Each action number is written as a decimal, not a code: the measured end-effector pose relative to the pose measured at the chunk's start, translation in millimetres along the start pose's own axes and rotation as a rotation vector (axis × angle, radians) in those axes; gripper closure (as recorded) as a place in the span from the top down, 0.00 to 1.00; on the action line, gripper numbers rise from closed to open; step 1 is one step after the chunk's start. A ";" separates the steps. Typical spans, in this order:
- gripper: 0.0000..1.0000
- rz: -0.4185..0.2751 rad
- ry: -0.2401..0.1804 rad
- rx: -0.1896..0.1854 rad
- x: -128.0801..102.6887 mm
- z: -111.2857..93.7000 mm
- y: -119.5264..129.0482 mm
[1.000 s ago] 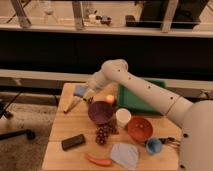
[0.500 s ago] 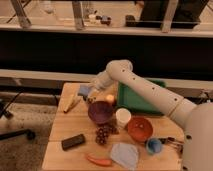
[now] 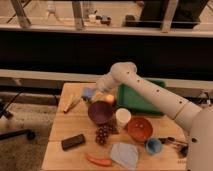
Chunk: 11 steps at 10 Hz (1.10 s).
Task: Wipe purple bowl with sponge
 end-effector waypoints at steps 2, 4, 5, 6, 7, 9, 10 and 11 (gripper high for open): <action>0.02 0.003 0.009 -0.011 8.6 5.0 4.7; 0.02 0.006 0.019 -0.017 18.5 7.3 8.1; 0.02 0.006 0.024 -0.019 22.9 7.0 10.5; 0.02 0.005 0.030 -0.023 31.1 5.6 15.6; 0.02 0.004 0.033 -0.024 36.3 3.4 19.5; 0.02 -0.005 0.044 -0.040 44.5 6.6 33.1; 0.02 -0.005 0.049 -0.049 49.7 10.1 38.9; 0.02 -0.005 0.055 -0.058 55.2 14.4 43.9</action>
